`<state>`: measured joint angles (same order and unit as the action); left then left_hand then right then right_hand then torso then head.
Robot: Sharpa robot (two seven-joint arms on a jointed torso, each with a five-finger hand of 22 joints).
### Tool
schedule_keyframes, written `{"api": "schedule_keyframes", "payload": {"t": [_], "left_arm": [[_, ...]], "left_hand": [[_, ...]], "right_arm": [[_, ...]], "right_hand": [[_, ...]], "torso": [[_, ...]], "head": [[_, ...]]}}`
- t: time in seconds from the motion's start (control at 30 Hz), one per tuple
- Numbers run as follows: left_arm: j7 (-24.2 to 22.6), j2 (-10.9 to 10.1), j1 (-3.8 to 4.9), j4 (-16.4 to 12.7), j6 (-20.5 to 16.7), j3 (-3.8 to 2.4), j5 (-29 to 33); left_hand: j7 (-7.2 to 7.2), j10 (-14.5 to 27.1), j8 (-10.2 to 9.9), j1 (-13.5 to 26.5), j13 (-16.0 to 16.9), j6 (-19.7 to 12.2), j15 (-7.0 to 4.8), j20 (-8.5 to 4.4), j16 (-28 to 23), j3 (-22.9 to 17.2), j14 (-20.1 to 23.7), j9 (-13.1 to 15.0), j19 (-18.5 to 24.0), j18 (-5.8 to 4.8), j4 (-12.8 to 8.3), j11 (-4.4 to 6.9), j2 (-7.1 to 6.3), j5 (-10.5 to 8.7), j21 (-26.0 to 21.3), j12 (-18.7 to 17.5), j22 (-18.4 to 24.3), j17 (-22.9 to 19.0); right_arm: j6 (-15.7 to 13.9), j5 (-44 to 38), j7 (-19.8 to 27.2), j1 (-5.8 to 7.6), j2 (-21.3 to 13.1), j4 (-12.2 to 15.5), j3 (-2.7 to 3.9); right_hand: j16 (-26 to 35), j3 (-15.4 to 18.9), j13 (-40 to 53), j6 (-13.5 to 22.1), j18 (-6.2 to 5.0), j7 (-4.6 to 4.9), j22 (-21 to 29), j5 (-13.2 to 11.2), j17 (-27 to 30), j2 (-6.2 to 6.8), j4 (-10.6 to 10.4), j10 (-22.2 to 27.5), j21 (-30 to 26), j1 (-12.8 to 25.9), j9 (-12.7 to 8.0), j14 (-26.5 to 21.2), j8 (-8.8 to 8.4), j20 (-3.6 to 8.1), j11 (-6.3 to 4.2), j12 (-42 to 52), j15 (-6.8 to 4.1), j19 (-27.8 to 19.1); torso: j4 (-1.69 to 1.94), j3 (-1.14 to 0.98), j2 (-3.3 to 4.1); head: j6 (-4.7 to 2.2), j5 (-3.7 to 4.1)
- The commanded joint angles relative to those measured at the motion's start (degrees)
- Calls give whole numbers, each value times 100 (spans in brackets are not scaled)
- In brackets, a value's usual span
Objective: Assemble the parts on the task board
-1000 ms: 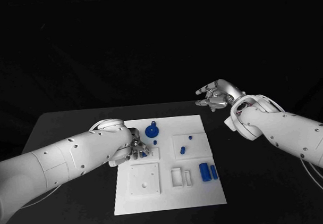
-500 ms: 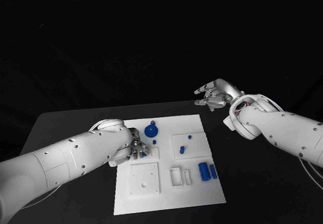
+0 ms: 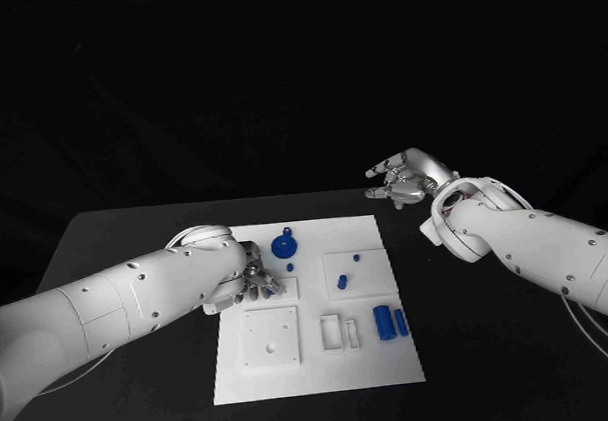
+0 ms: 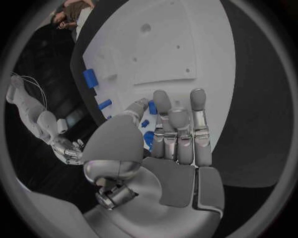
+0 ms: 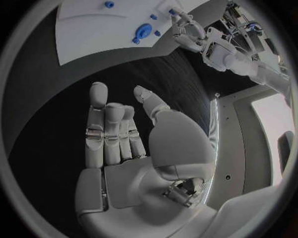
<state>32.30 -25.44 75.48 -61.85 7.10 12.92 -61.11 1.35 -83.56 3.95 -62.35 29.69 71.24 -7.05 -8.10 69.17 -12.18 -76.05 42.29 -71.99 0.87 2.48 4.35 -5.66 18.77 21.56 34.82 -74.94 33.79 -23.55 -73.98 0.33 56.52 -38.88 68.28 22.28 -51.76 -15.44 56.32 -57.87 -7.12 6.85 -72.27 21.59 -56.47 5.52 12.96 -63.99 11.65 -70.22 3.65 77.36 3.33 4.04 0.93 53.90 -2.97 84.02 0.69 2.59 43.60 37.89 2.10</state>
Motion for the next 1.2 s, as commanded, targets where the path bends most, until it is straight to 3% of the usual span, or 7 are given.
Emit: {"api": "schedule_keyframes", "payload": {"t": [0.03,0.43,0.6,0.7,0.87,1.07,1.2], "left_arm": [[-80,-3,-9,5,-89,2,-3],[-73,-52,-13,33,-237,-2,-15],[-80,-79,-14,17,-241,-6,5],[-74,-100,-14,1,-210,-10,19],[-53,-183,-11,-71,-160,-37,94],[-36,-301,-6,-183,-116,-143,306],[-29,-404,6,-274,-126,-307,533]], "left_hand": [[-50,-90,16,29,6,-9,-7,12,-21,46,14,2,-41,-71,152,2,-98,-310,-35,20,-94,-7],[-64,-81,18,51,0,-15,-13,-1,-25,87,20,128,-65,-86,602,-7,-283,-419,-72,26,-101,-12],[-84,-80,23,198,1,1,-4,5,-24,146,25,165,-65,-84,842,-18,-451,-903,-78,31,-102,-11],[-102,-79,18,93,1,0,-13,9,-22,681,27,201,-66,-85,1089,-20,-420,-689,-86,34,-101,-9],[-88,-75,16,69,0,-8,-5,4,-25,800,31,208,-65,-86,1242,-23,-476,-833,-89,32,-102,-10],[-92,-69,13,66,-1,-20,-4,4,-30,861,37,208,-62,-85,1341,-26,-538,-1031,-93,30,-102,-11],[-106,-54,-1,69,0,-63,-1,5,-37,850,46,186,-59,-87,1360,-32,-527,-1098,-97,27,-102,-13]], "right_arm": [[76,3,10,0,8,0,3],[84,3,-2,-1,10,-9,3],[88,3,-5,-1,12,-14,3],[90,3,-7,-1,11,-15,3],[90,3,-8,-2,6,-17,3],[85,11,-9,-2,-4,-17,3],[83,17,-8,-2,-11,-22,3]], "right_hand": [[11,37,-5,32,-63,8,8,35,-2,35,12,4,4,-16,0,14,24,1,-18,-23,-6,191],[22,16,-27,60,-65,15,11,261,3,47,24,14,7,-14,0,8,24,2,-18,-47,-8,187],[20,20,-26,60,-65,14,11,250,1,49,21,13,7,-8,-1,10,23,1,-17,-45,-7,188],[23,29,-25,62,-65,15,12,245,3,52,19,14,6,-6,-1,9,23,1,-16,-44,-7,187],[26,42,-30,66,-64,14,14,249,5,51,9,18,6,2,-1,8,22,0,-16,-49,-6,188],[26,42,-30,66,-64,14,14,249,5,51,9,18,6,2,-1,8,22,0,-16,-49,-6,188],[25,49,-28,68,-64,15,15,251,4,50,4,16,5,3,-1,9,23,0,-16,-46,-6,188]], "torso": [[1,0,-3],[-1,6,-2],[2,4,-2],[3,2,-2],[5,0,-5],[7,-1,-6],[2,2,-2]], "head": [[0,4],[-2,10],[3,7],[4,6],[5,7],[-2,5],[-17,-11]]}}
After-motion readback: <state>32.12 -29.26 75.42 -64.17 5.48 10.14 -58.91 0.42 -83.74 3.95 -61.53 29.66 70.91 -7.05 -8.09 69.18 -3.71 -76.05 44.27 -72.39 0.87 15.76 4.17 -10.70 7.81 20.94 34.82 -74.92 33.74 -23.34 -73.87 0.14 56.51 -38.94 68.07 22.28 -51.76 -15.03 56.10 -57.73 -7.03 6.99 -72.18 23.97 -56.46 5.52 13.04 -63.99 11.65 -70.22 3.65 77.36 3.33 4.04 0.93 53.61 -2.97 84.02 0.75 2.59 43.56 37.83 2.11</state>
